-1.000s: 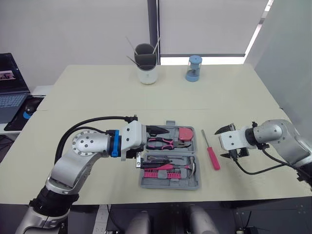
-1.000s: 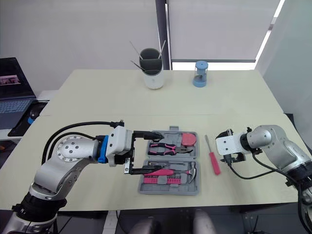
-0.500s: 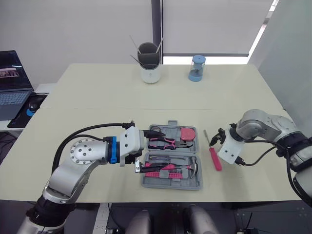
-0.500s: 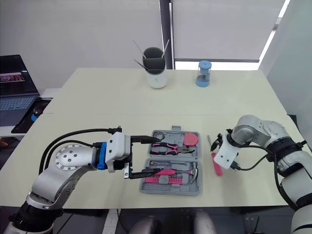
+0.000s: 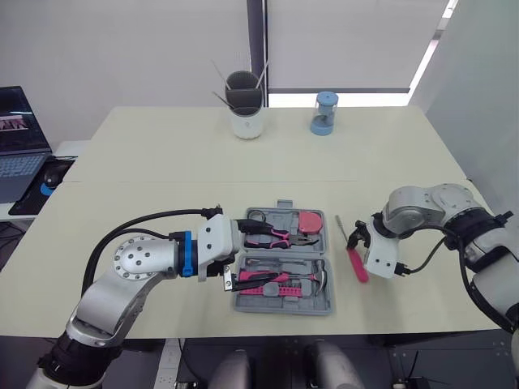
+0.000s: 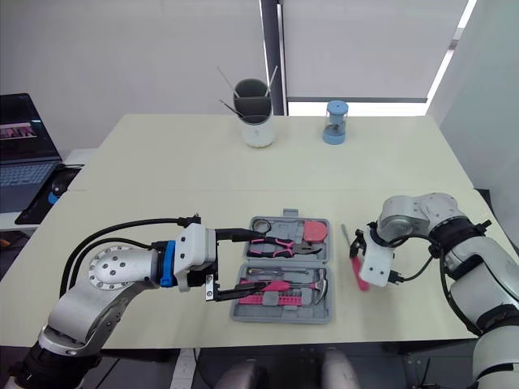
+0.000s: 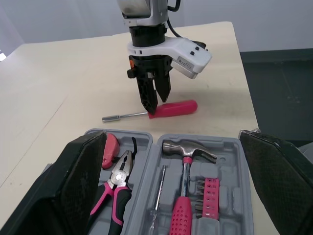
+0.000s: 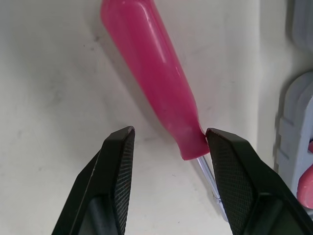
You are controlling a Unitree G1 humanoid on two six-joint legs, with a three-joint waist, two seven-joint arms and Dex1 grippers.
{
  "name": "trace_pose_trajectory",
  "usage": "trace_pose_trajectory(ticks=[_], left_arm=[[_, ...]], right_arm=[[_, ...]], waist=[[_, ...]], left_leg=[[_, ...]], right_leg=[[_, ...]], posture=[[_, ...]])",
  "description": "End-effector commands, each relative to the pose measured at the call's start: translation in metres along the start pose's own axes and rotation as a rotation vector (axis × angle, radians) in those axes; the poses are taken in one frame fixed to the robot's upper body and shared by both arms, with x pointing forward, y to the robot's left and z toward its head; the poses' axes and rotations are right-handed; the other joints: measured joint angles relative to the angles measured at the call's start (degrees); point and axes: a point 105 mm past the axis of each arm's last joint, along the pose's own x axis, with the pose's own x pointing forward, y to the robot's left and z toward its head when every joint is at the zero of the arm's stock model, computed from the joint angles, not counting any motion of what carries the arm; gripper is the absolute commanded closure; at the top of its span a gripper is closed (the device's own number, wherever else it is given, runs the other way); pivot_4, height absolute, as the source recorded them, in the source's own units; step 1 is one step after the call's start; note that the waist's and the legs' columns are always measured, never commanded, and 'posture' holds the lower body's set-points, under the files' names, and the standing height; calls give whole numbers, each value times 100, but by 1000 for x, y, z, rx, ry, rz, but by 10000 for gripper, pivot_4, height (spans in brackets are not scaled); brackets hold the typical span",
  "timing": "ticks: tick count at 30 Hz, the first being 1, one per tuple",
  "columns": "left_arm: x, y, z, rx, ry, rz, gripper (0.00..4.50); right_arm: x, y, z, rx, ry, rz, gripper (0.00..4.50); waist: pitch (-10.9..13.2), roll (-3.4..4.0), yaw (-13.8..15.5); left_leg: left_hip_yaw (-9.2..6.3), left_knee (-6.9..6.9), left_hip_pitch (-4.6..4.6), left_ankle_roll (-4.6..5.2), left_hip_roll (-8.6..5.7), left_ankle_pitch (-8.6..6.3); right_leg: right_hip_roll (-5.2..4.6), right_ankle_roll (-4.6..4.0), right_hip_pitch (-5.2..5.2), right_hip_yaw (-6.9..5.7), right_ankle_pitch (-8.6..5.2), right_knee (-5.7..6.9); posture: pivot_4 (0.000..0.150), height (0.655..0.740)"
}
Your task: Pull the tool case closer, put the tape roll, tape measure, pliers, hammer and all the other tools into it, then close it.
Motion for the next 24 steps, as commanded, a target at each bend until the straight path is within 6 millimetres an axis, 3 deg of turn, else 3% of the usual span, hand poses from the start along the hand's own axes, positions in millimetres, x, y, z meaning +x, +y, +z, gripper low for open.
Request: trace_pose_trajectory(ticks=[1, 5, 14, 22, 24], left_arm=[[-3, 0, 10, 47, -11, 10, 0], [-2, 0, 11, 45, -7, 10, 0], [-2, -3, 10, 41, 4, 2, 0], [0, -5, 14, 43, 1, -8, 0], [0, -4, 15, 43, 1, -9, 0]], right_arm=[[-3, -5, -5, -39, 19, -5, 19599], [3, -9, -3, -70, 15, 0, 19599], [9, -16, -1, -59, -3, -21, 38100], [2, -11, -2, 12, -11, -50, 38273], [-5, -7, -4, 169, -23, -97, 38273]], waist=[[0, 0, -2], [0, 0, -6], [-1, -1, -33], [-1, -1, -23], [-1, -1, -15]], left_leg=[[0, 0, 0, 0, 0, 0], [1, 0, 1, -2, 0, 1], [6, 0, 15, -5, 12, 3], [4, 0, 24, -2, 17, 3], [4, 0, 22, -2, 17, 3]], right_leg=[[0, 0, 0, 0, 0, 0], [1, -1, -1, 1, 0, 2], [11, -10, 5, 3, 6, 8], [18, -18, 9, 2, 11, 17], [17, -18, 9, 3, 11, 16]], posture=[[1500, 7400], [1500, 7400], [1500, 7400], [1500, 7400], [1500, 7400]])
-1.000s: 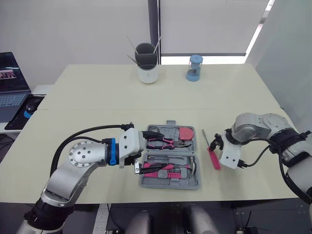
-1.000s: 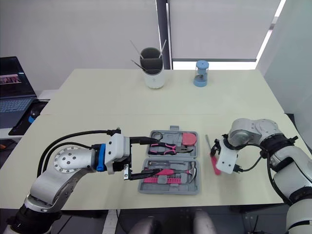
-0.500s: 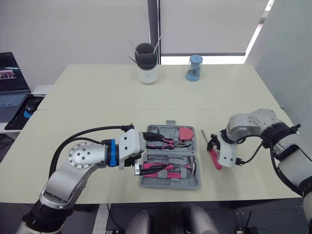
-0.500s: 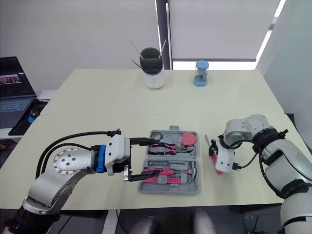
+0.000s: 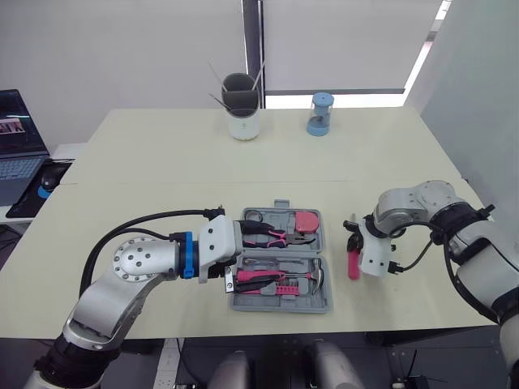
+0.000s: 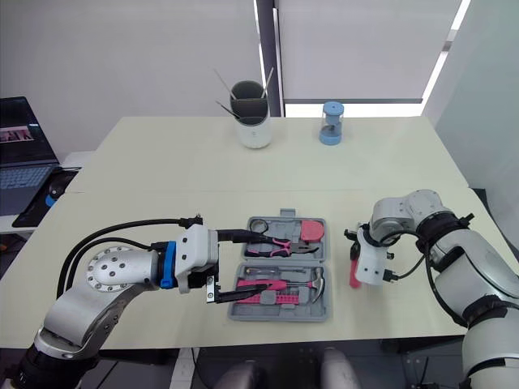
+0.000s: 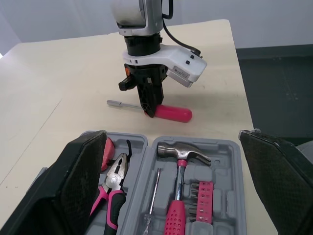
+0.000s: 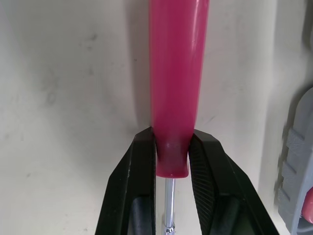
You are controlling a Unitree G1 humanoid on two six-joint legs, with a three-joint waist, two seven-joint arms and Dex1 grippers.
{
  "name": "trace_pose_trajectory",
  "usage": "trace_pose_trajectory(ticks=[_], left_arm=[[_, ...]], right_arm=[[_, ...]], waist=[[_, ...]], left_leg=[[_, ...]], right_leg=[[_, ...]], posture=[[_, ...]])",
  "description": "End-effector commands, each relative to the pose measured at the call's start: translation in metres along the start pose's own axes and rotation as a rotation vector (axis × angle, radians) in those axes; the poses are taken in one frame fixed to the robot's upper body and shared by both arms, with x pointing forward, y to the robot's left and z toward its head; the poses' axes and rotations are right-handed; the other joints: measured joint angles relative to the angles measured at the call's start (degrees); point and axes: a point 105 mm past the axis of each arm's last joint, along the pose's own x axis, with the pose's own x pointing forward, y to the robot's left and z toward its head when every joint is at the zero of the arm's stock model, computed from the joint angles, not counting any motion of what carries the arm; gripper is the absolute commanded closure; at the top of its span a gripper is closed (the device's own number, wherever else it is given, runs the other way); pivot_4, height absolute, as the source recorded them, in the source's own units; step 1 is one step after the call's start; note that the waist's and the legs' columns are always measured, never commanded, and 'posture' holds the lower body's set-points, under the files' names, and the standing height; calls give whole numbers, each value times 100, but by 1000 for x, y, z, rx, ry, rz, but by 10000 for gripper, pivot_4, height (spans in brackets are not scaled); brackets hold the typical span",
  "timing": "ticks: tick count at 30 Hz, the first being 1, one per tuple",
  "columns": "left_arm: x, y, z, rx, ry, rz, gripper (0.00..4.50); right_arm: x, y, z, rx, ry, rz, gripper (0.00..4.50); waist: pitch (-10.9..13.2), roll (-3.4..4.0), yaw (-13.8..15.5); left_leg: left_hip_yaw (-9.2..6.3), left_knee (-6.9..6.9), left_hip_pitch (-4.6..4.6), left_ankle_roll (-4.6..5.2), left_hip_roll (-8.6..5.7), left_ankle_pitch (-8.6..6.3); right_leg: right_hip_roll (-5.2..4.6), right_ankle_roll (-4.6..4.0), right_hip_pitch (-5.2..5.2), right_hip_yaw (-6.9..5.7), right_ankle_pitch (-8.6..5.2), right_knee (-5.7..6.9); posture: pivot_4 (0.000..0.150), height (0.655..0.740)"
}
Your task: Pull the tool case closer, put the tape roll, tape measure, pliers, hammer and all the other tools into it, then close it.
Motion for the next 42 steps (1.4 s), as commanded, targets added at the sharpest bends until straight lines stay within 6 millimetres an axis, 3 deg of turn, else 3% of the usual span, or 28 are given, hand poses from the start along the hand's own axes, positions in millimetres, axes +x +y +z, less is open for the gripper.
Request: trace_pose_trajectory(ticks=[1, 4, 12, 15, 19, 23, 28, 36, 38, 42], left_arm=[[-1, -1, 11, 42, -16, -7, 0], [0, 0, 11, 42, -17, -10, 0], [3, 2, 6, 50, -11, -40, 0], [4, 3, 6, 54, -17, -49, 0], [7, 2, 6, 54, -26, -69, 0], [6, 2, 6, 56, -24, -78, 0], [6, 4, 7, 65, -25, -85, 0], [9, 6, 9, 81, -50, -89, 0], [10, 6, 11, 82, -61, -89, 0], [9, 7, 10, 87, -55, -90, 0]], right_arm=[[-17, 2, -3, 254, -18, -95, 38273], [-31, 14, 6, 549, -83, -93, 38274], [-60, 34, 61, 1379, -410, -126, 38274], [-61, 32, 71, 1544, -453, -169, 38274], [-43, 33, 58, 1912, -398, -404, 38274], [-33, 33, 47, 2081, -342, -607, 38274], [-24, 39, 33, 2153, -185, -807, 38274], [-7, 40, 34, 2112, -166, -838, 38274], [-3, 41, 34, 2109, -171, -853, 31069], [5, 42, 36, 2110, -192, -863, 21686]], waist=[[0, 0, 9], [2, 4, 50], [6, 11, 128], [6, 11, 124], [5, 5, 132], [5, 6, 149], [5, 6, 151], [5, 6, 137], [5, 6, 134], [5, 6, 132]], left_leg=[[-3, 0, -2, 1, 0, -1], [-17, 2, -18, 3, -2, -2], [-36, 3, -35, 9, -1, -6], [-30, 3, -25, 9, 4, -5], [-28, 8, -21, 9, 3, -4], [-25, 8, -28, 7, -3, -3], [-21, 8, -29, 6, -5, -3], [-19, 8, -24, 8, -3, -3], [-18, 8, -23, 8, -3, -3], [-18, 7, -23, 9, -3, -4]], right_leg=[[-1, 0, 1, -1, 0, -2], [-12, 0, 0, 2, 0, -9], [-20, -1, -5, -9, 0, -16], [-13, -1, -1, -15, 0, -15], [0, 2, 6, -19, 0, -12], [-1, 3, -1, -15, 1, -10], [-2, 7, -2, -15, 3, -15], [1, 8, 1, -15, 3, -14], [1, 8, 3, -15, 3, -14], [2, 8, 2, -15, 3, -12]], posture=[[1500, 7400], [1500, 7400], [1500, 7400], [1500, 7400], [1500, 7400], [1500, 7400], [1500, 7400], [1500, 7400], [1500, 7400], [1500, 7400]])
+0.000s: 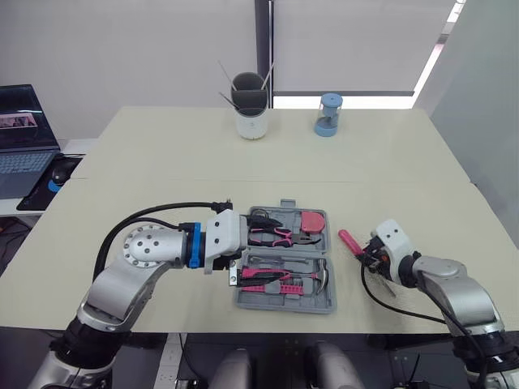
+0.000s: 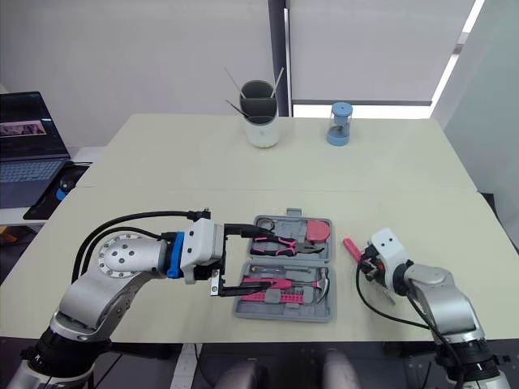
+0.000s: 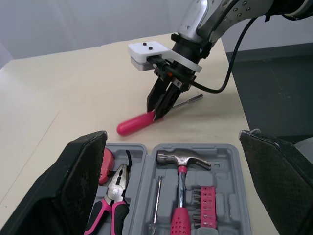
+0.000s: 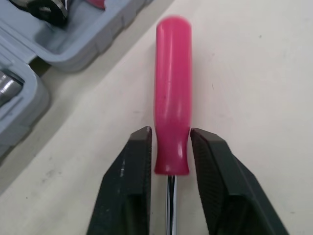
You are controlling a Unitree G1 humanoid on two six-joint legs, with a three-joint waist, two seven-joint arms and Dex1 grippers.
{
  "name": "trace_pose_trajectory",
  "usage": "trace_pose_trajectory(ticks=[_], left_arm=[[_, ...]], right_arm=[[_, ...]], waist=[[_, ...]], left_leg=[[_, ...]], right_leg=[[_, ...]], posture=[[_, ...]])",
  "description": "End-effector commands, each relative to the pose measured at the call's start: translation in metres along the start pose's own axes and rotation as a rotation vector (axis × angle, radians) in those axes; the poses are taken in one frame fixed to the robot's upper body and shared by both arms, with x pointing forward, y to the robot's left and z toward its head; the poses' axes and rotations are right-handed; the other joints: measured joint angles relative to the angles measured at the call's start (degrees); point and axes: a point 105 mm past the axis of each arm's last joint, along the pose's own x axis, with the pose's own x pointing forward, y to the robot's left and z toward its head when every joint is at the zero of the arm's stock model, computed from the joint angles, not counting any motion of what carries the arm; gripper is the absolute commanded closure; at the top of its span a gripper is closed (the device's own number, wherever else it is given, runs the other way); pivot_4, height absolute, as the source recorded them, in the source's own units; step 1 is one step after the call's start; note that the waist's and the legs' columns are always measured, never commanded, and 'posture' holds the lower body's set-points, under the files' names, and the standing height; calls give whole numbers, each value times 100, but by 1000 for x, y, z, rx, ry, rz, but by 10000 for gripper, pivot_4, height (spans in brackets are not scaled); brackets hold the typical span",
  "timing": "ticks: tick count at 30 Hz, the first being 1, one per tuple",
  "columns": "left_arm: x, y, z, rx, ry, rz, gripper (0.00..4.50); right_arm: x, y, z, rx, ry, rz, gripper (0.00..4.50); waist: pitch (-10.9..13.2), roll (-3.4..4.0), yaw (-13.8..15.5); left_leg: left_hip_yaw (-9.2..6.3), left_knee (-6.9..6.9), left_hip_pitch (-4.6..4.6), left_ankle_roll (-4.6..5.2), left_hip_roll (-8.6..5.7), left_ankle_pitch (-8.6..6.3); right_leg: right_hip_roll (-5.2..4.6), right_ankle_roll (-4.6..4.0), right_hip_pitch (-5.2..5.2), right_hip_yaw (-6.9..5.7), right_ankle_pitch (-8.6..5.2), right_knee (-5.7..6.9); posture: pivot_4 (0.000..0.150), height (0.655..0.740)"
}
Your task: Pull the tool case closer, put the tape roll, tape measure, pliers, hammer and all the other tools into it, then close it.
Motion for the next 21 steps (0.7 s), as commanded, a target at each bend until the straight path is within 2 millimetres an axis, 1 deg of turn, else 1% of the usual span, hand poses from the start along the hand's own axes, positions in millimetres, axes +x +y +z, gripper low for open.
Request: trace_pose_trajectory(ticks=[1, 4, 7, 9, 12, 15, 18, 21], left_arm=[[1, 0, 5, 33, -13, -12, 0], [1, -1, 6, 35, -14, -15, 0], [-1, -1, 5, 36, -9, -19, 0], [-1, -1, 5, 36, -7, -21, 0], [-2, -1, 5, 38, -6, -23, 0], [-2, 0, 5, 40, -7, -26, 0], [0, 0, 5, 44, -12, -31, 0], [1, 0, 6, 52, -17, -41, 0]], right_arm=[[1, 0, 5, -14, -54, -4, 18613], [1, -1, 6, -22, -77, -10, 10473], [-5, -2, 12, -19, -132, 1, 547], [-10, 1, 13, -30, -164, 29, 174], [-16, 6, 8, -78, -169, 62, 174], [-18, 2, 6, -53, -188, 24, 174], [-16, 2, 6, -50, -212, 19, 174], [-8, -1, 0, -21, -227, -1, 174]], waist=[[0, 0, -2], [0, 0, -15], [0, 0, -34], [0, 0, -41], [0, 0, -40], [0, 0, -41], [0, 0, -48], [0, 0, -69]], left_leg=[[-1, 0, 0, 0, 1, 0], [1, 0, 1, 0, 0, 0], [0, 0, 1, 0, 0, 0], [-1, 0, 0, 0, 0, 0], [-2, 0, -1, 1, 0, 0], [1, 0, 0, 1, 0, 0], [1, 0, 2, 1, 1, 0], [0, 0, 4, 1, 5, 0]], right_leg=[[0, 0, 0, 0, 0, 0], [1, 0, 0, 1, 0, 0], [1, 0, 1, 0, 0, 0], [1, 0, 0, 0, 0, 0], [1, 0, 0, 0, 0, 0], [1, 0, 1, 1, 0, 0], [2, 1, 1, 1, 0, 1], [7, 0, 1, 1, -1, 2]], posture=[[1500, 7400], [1500, 7400], [1500, 7400], [1500, 7400], [1500, 7400], [1500, 7400], [1500, 7400], [1500, 7400]])
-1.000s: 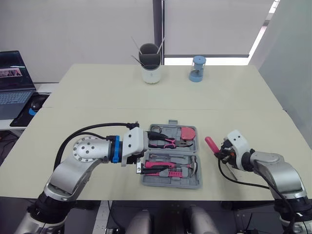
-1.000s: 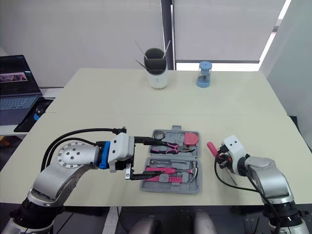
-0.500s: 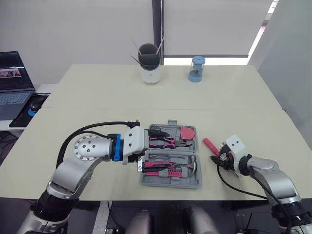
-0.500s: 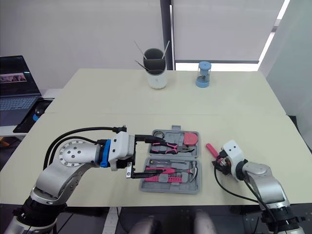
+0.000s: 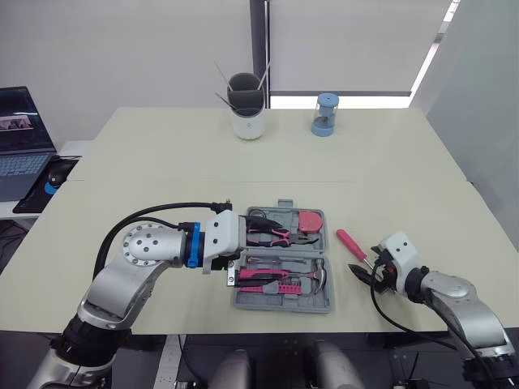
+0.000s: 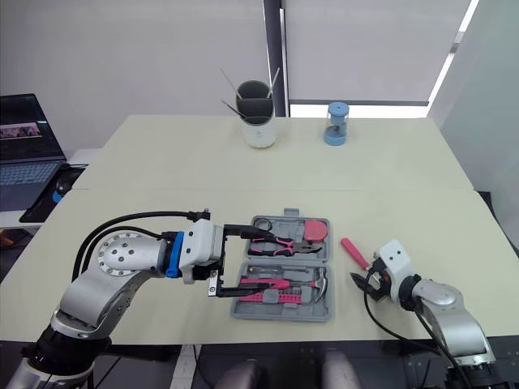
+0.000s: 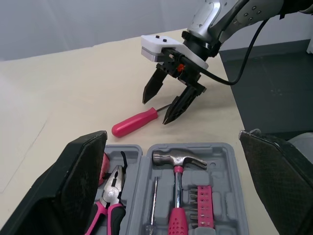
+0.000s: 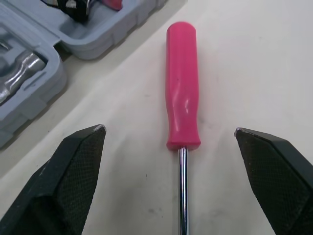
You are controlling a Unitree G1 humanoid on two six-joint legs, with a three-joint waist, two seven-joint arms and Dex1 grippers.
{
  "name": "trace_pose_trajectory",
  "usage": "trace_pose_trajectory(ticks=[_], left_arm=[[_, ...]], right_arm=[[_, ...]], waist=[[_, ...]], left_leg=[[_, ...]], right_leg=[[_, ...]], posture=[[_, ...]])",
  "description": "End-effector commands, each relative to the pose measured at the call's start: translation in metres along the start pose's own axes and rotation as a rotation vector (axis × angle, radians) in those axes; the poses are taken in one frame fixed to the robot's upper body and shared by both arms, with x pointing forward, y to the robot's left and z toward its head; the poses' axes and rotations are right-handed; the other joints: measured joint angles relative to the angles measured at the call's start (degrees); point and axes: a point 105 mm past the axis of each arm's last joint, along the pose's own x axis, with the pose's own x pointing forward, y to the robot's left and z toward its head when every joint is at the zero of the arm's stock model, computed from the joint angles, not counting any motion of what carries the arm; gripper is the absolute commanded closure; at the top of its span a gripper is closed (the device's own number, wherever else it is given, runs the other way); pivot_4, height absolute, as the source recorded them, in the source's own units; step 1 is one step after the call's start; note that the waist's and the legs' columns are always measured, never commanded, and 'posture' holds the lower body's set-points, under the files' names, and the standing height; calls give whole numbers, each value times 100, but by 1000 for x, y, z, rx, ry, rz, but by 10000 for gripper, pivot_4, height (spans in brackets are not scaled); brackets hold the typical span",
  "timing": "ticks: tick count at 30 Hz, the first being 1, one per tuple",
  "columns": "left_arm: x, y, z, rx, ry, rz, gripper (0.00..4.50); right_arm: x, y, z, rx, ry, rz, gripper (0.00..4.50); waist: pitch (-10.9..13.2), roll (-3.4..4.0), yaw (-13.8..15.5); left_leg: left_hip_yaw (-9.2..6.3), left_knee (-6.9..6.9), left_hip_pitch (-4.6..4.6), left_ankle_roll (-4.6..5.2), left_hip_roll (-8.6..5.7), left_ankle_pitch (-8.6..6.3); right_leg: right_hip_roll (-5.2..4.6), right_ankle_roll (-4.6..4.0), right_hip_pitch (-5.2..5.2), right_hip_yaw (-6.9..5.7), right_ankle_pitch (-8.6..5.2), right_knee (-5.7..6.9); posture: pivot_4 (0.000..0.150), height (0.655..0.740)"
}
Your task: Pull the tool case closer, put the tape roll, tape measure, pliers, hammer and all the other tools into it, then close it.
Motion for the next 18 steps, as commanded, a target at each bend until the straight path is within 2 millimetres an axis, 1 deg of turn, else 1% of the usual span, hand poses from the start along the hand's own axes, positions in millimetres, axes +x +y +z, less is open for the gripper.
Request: trace_pose_trajectory(ticks=[1, 8, 11, 15, 18], left_arm=[[2, 1, 7, 41, -16, -14, 0], [0, 5, 6, 50, -9, -19, 0], [0, 5, 6, 50, -9, -20, 0], [0, 5, 6, 48, -8, -17, 0], [-1, 4, 7, 46, -6, -13, 0]], right_arm=[[2, -8, 4, 18, -68, -36, 174], [9, -8, 1, 41, -69, -46, 174], [13, -8, 1, 61, -85, -48, 5916], [16, -7, 4, 59, -101, -44, 19861], [16, -6, 4, 57, -103, -43, 27370]], waist=[[0, 0, -24], [0, 0, -33], [0, 0, -34], [0, 0, -34], [0, 0, -34]], left_leg=[[0, 0, 0, 0, 0, 0], [3, 0, 1, 0, -2, 0], [2, -1, 2, 0, 0, 0], [3, -1, 2, 0, -1, 0], [3, -1, 2, 0, -1, 0]], right_leg=[[0, 0, 0, 0, 0, 0], [-1, 0, 0, 3, 0, 0], [0, 0, 1, 3, 0, 0], [-1, 0, 1, 5, 0, 0], [-1, 0, 1, 5, 0, 0]], posture=[[1500, 7400], [1500, 7400], [1500, 7400], [1500, 7400], [1500, 7400]])
